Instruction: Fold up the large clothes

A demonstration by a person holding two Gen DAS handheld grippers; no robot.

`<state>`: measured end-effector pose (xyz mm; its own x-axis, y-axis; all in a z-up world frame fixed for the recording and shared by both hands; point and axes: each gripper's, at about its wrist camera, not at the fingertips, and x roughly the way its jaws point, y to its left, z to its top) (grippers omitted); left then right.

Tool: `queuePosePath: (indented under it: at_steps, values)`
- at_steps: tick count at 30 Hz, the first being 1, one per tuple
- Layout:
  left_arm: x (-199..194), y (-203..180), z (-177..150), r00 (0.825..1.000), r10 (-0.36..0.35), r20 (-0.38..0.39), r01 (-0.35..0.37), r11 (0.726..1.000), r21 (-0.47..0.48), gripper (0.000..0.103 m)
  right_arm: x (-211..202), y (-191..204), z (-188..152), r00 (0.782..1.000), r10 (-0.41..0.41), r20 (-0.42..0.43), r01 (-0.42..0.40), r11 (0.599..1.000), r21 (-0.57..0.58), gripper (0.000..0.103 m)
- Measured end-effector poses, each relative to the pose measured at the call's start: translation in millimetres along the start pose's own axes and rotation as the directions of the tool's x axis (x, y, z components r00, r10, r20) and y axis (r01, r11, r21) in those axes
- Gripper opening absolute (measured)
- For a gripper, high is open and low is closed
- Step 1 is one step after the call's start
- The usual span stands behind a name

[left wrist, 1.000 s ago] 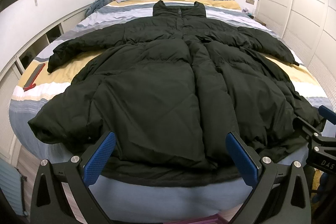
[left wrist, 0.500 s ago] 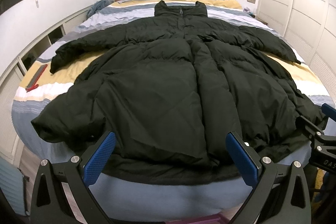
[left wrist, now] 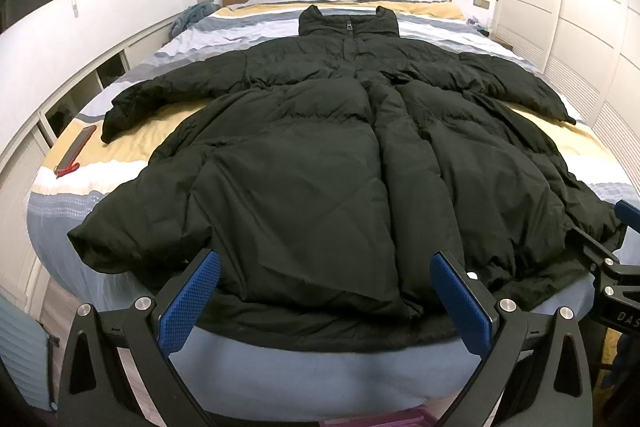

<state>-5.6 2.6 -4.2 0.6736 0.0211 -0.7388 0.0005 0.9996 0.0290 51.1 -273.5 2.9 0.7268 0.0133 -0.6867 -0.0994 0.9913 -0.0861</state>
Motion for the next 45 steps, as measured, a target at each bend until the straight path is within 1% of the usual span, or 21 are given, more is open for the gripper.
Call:
queuePosePath:
  at_steps: [5,14,23,30,33,37,39,41,43,45]
  values:
    - [-0.1,-2.9,1.1,1.000,0.000,0.006,0.000,1.000,0.016,0.102,-1.1,1.8,-1.3,1.000,-0.001,0.001,0.001,1.000,-0.005,0.103]
    - [1.7,-4.1,3.0,1.000,-0.015,-0.006,0.015,0.999,0.031,0.102,-1.9,2.7,-1.7,1.000,0.005,0.001,-0.005,1.000,0.003,0.103]
    - [4.1,-5.2,7.6,1.000,-0.025,-0.013,0.025,0.998,0.049,0.102,0.1,-5.8,2.0,1.000,0.024,0.002,-0.024,0.999,0.028,0.103]
    - [6.3,-5.9,16.0,1.000,-0.019,-0.004,0.019,0.998,0.059,0.102,3.4,-16.7,7.4,1.000,0.019,0.003,-0.019,0.999,0.049,0.103]
    - [3.6,-6.5,24.4,1.000,-0.012,0.015,0.011,0.998,0.063,0.102,4.0,-23.7,13.3,1.000,0.015,0.008,-0.016,0.998,0.062,0.103]
    - [0.0,-4.7,43.6,0.999,-0.006,0.052,0.003,0.998,0.067,0.102,1.8,-37.5,28.1,1.000,-0.003,0.031,0.000,0.997,0.076,0.103]
    - [0.3,-2.3,54.6,0.999,-0.003,0.054,-0.001,0.997,0.074,0.102,-1.7,-46.9,38.0,0.999,-0.012,0.048,0.008,0.996,0.088,0.103]
    - [1.7,1.9,65.8,0.999,-0.017,0.041,0.014,0.997,0.072,0.102,-5.7,-57.2,49.1,0.997,-0.023,0.071,0.015,0.995,0.102,0.103]
    - [-1.2,8.3,83.3,0.998,-0.030,0.055,0.026,0.998,0.064,0.102,-7.5,-67.5,60.8,0.996,-0.034,0.088,0.024,0.993,0.118,0.103]
    - [0.2,14.1,99.9,0.998,-0.047,0.041,0.045,0.998,0.047,0.102,-8.7,-80.1,74.3,0.993,-0.044,0.111,0.028,0.990,0.139,0.103]
